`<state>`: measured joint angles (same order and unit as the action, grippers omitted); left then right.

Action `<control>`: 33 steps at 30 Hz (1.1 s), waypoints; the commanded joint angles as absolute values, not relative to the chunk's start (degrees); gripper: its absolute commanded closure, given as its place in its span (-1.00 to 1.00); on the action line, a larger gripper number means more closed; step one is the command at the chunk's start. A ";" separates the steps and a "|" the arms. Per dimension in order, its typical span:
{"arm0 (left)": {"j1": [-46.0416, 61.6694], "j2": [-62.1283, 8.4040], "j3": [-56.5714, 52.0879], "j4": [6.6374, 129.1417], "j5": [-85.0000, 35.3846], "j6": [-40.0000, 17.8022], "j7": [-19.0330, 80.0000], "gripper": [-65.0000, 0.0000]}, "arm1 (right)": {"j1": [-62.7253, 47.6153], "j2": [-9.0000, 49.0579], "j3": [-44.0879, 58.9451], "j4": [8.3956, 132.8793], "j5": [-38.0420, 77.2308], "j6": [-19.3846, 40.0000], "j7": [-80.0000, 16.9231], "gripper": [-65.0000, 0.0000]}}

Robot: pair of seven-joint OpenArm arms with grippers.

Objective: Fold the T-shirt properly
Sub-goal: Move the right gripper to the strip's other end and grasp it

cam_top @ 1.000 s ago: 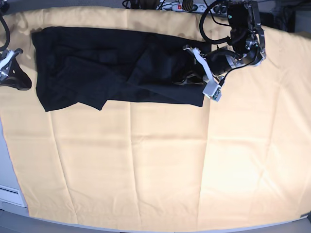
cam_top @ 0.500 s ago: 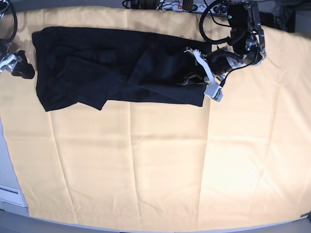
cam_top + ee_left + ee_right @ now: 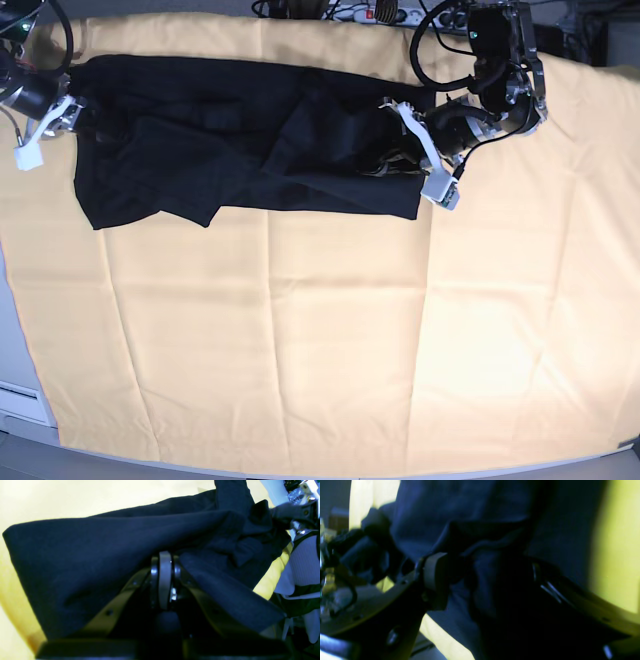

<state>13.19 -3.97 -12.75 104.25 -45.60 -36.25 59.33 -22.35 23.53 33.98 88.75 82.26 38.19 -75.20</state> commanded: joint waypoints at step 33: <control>12.82 -3.99 -12.78 105.25 -47.44 -36.38 58.04 1.00 | -22.22 22.94 43.38 94.43 67.44 32.53 -69.54 -0.29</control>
<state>13.19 -3.97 -12.75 104.25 -45.87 -36.25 59.35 -22.24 21.69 42.96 93.76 66.24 32.34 -70.48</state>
